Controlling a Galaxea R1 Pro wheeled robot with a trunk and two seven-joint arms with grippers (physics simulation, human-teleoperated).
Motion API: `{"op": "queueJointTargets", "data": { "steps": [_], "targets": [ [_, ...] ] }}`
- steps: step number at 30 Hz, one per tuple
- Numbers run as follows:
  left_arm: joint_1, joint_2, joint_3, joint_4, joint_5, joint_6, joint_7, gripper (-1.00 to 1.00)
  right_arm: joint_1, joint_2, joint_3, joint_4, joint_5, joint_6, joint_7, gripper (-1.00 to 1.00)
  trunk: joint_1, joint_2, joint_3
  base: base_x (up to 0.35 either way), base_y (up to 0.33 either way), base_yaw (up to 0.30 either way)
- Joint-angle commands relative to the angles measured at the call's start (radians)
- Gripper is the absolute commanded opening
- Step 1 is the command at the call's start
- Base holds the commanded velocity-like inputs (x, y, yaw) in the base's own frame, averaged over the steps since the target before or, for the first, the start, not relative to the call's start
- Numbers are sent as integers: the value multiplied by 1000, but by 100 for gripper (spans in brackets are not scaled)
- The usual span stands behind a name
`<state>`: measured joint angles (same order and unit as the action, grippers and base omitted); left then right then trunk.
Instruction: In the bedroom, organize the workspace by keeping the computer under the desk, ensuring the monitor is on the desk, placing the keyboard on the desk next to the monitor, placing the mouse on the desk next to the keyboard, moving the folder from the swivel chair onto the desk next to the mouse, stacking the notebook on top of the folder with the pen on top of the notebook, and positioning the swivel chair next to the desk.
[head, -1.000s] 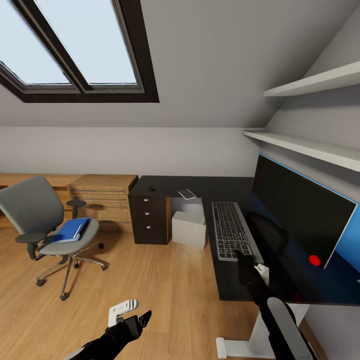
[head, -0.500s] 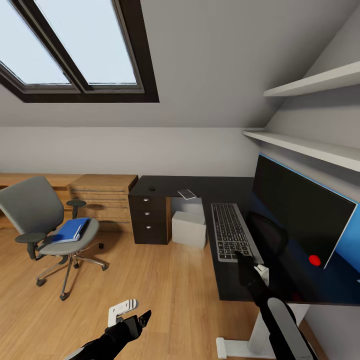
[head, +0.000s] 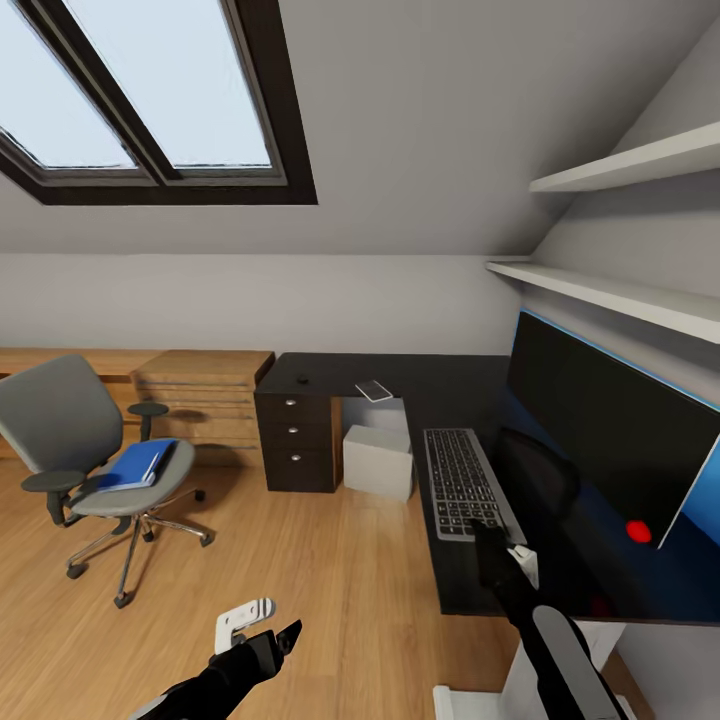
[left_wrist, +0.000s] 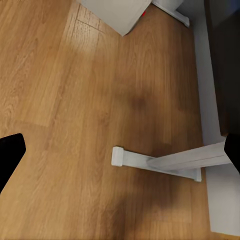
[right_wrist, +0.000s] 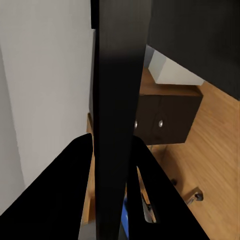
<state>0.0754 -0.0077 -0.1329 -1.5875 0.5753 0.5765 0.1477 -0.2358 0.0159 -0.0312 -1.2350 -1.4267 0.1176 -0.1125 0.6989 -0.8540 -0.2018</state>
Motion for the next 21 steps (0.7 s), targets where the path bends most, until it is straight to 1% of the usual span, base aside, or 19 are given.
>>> {"op": "queueJointTargets", "data": {
  "steps": [1,4,7,15,21],
  "targets": [
    [0,0,0,-2,11,3,9,100,0,1,-7,0,-8,6,-4,-100,0,-1,-1,83,-36,0],
    [0,0,0,-2,11,2,9,100,-1,1,-18,13,-8,5,-4,-100,0,-1,-1,197,-107,0],
    [0,-1,0,-2,11,3,9,100,-2,1,-21,28,-8,5,-4,-100,0,-1,-1,212,-136,0],
    [0,0,-1,-2,11,3,9,100,-2,1,-22,34,-8,5,-5,-100,0,-1,-1,51,-30,0],
    [0,0,-1,-2,11,2,8,100,-2,1,-22,35,-7,5,-6,-100,0,-1,-1,193,-72,0]
  ]
}}
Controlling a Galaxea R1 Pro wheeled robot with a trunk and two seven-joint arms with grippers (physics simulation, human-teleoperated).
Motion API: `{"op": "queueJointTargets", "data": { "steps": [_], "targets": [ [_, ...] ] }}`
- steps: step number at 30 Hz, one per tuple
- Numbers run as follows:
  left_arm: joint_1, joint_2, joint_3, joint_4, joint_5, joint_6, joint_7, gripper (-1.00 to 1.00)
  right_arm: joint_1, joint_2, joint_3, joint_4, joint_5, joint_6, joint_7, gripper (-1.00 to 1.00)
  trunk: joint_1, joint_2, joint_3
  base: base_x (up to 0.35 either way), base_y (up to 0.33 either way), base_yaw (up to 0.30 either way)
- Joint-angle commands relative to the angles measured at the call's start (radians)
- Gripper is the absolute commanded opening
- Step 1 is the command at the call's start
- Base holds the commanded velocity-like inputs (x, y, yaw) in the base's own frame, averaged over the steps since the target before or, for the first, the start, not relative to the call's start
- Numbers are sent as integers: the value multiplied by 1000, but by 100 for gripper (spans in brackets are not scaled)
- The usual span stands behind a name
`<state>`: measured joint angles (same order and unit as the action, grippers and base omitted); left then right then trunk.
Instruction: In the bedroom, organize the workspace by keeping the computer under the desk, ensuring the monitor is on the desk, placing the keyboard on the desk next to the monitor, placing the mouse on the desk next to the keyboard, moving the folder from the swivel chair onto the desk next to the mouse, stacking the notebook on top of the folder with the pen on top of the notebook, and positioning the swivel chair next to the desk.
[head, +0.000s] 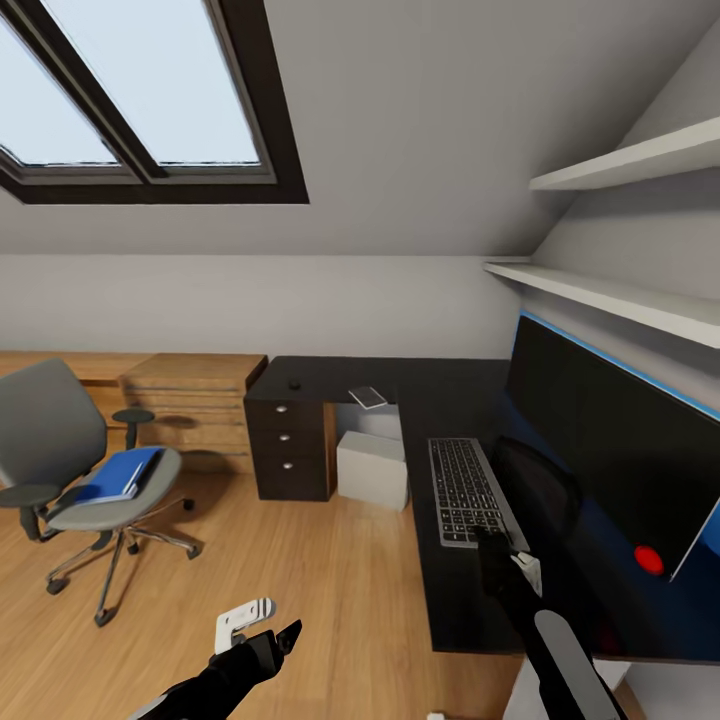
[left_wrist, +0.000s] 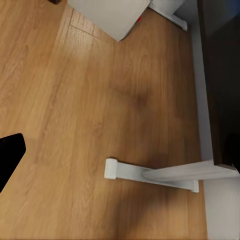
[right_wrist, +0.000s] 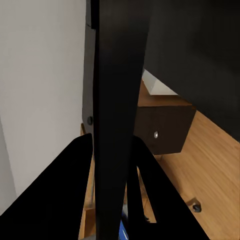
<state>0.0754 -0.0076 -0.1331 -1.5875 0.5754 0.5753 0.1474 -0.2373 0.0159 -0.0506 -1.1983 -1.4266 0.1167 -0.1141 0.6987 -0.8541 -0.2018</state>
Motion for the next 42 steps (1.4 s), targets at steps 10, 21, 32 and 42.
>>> {"op": "queueJointTargets", "data": {
  "steps": [10,21,32,42],
  "targets": [
    [0,0,0,-2,11,3,9,100,-1,1,-3,-1,-7,6,-5,-100,0,-1,-1,137,-29,0],
    [0,0,0,-2,11,5,9,100,-1,1,-3,-1,-6,6,-6,-100,0,-1,-1,81,-44,0],
    [0,0,0,-1,11,6,9,100,-2,1,-3,13,-6,5,-6,-100,0,-1,-1,49,-76,0],
    [0,0,0,-1,11,6,8,100,-4,1,-3,33,-6,5,-6,-100,0,-1,-1,92,-8,0]
  ]
}}
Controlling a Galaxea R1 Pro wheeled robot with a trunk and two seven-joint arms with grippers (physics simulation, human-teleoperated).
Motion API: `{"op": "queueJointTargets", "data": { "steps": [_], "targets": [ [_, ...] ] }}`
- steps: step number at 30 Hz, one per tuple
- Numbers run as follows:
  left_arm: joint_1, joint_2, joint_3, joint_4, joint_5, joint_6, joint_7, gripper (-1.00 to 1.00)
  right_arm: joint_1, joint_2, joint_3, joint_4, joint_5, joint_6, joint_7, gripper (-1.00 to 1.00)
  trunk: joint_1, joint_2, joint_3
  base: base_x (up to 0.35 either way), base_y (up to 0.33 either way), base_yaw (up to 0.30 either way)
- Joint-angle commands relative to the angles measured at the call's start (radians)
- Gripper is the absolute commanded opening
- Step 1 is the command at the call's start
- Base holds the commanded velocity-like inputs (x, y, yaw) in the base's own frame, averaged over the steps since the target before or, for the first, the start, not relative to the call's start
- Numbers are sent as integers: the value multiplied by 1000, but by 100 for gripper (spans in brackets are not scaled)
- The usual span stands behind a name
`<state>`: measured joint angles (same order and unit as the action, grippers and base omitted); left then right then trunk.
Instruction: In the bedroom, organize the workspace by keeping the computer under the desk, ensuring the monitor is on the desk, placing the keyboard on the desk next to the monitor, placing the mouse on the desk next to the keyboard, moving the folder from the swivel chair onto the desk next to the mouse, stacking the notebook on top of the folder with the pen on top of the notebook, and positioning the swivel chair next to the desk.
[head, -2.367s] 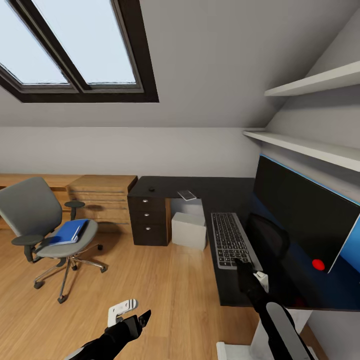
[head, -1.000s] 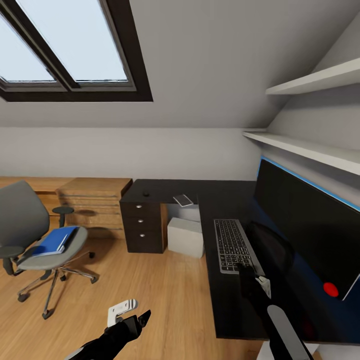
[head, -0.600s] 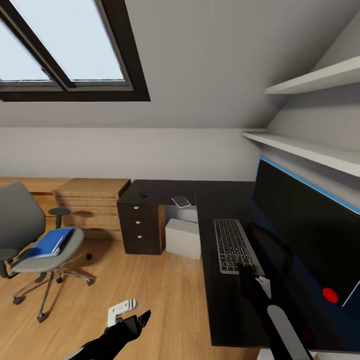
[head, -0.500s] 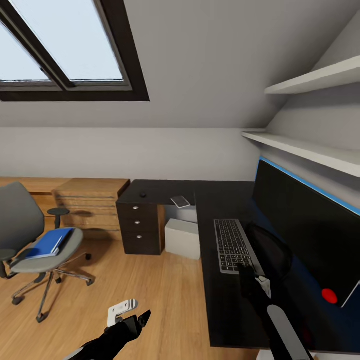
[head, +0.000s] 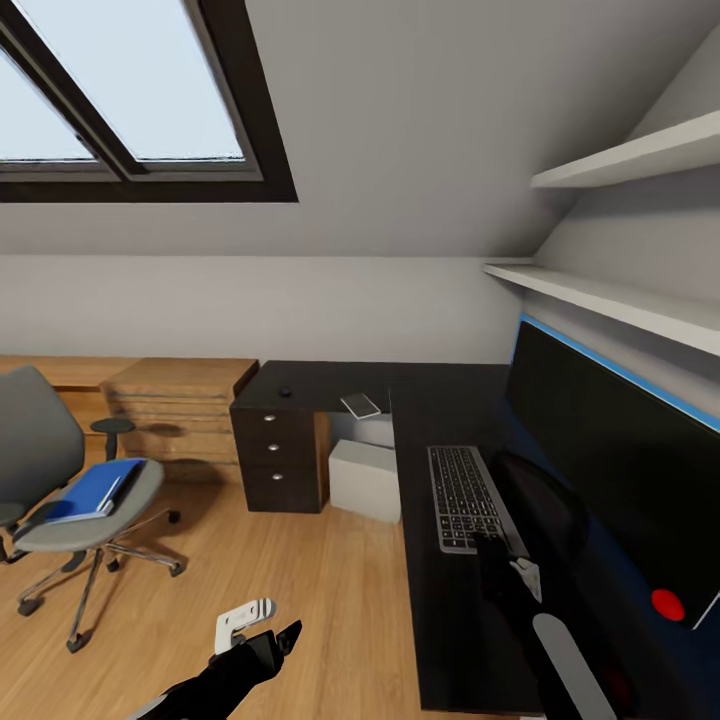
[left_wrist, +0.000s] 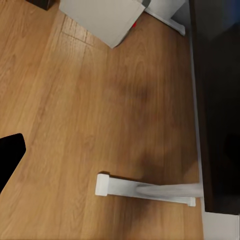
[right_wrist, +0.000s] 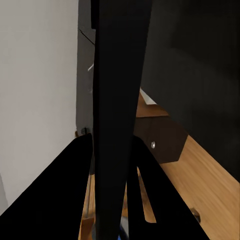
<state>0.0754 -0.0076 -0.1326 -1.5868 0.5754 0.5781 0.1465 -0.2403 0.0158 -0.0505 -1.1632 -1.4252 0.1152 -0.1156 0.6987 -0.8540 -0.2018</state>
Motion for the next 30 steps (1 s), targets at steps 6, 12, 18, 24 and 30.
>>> {"op": "queueJointTargets", "data": {
  "steps": [6,12,18,24,30],
  "targets": [
    [0,1,1,-1,11,3,8,100,0,1,-3,-2,-8,6,-4,-100,0,-1,-1,35,-3,0],
    [0,0,0,-1,11,3,8,100,0,1,-3,-3,-8,6,-4,-100,0,-1,-1,17,-151,0],
    [0,0,0,-1,12,3,8,100,0,1,-3,-3,-6,5,-4,-100,0,-1,-1,8,-52,0],
    [0,0,0,-1,12,3,8,100,0,1,-3,-3,-6,5,-4,-100,0,-1,-1,1,-6,0],
    [0,0,1,-1,12,3,8,100,0,1,-3,-3,-6,4,-4,-100,0,-1,-1,0,0,0]
  ]
}}
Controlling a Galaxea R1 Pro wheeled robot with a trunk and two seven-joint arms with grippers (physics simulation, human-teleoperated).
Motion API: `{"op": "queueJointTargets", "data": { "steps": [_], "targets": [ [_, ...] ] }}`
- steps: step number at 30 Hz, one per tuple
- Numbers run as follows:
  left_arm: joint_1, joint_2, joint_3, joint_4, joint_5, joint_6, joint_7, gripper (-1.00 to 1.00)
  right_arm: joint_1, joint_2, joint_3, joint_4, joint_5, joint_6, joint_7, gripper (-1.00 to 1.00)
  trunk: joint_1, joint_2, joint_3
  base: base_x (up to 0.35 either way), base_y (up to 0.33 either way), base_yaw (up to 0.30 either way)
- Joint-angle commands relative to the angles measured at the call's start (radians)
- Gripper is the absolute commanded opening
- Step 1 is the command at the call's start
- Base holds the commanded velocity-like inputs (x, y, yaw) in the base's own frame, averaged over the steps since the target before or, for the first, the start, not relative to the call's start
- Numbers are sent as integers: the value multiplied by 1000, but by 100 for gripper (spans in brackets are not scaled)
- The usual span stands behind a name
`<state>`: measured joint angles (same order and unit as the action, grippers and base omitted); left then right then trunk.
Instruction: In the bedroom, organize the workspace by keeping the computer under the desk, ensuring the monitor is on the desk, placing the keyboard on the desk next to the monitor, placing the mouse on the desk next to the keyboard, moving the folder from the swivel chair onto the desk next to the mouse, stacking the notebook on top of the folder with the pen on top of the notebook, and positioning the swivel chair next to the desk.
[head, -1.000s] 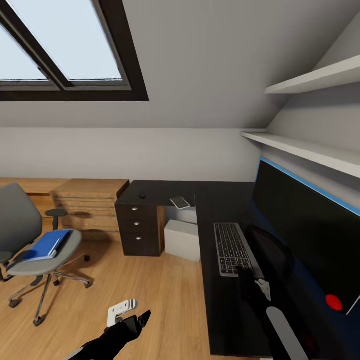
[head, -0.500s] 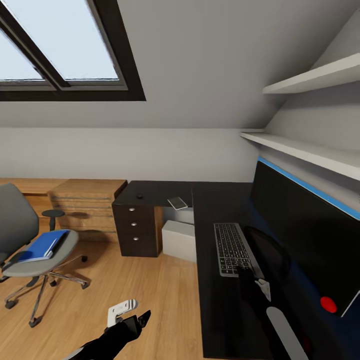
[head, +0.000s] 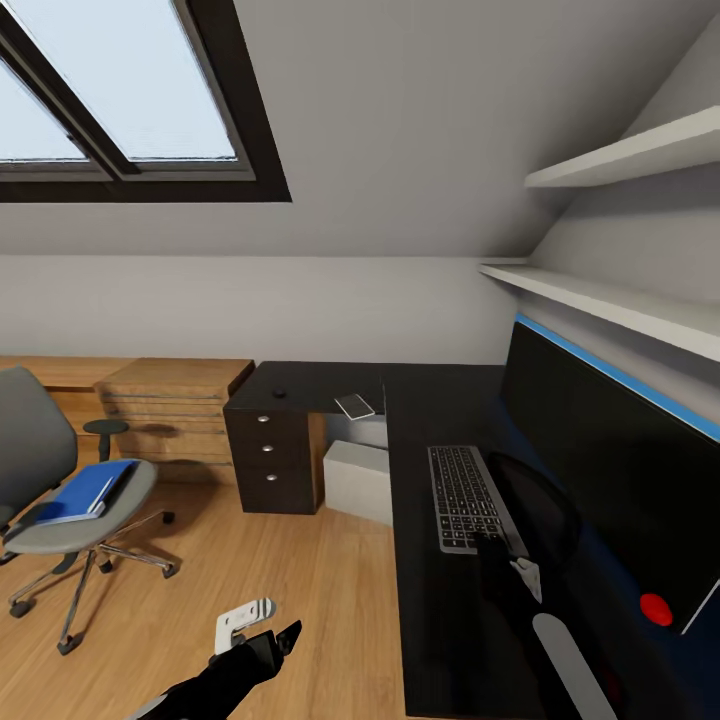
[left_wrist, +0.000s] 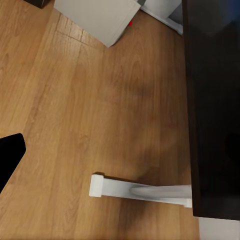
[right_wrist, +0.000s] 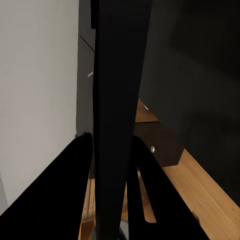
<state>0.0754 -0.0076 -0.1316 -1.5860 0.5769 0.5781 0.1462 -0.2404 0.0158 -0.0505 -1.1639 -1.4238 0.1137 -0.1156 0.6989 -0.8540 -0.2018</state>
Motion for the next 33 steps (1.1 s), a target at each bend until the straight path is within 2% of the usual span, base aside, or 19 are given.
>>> {"op": "queueJointTargets", "data": {
  "steps": [1,12,33],
  "targets": [
    [0,0,0,-2,11,3,9,100,0,1,-3,-2,-7,6,-4,-100,0,-1,-1,0,0,0],
    [0,0,0,-2,11,3,9,100,0,1,-3,-2,-7,6,-4,-100,0,-1,-1,72,0,0],
    [0,1,-1,-2,10,3,9,100,0,0,-3,-3,-6,9,-3,-100,0,-1,-1,4,0,0]
  ]
}}
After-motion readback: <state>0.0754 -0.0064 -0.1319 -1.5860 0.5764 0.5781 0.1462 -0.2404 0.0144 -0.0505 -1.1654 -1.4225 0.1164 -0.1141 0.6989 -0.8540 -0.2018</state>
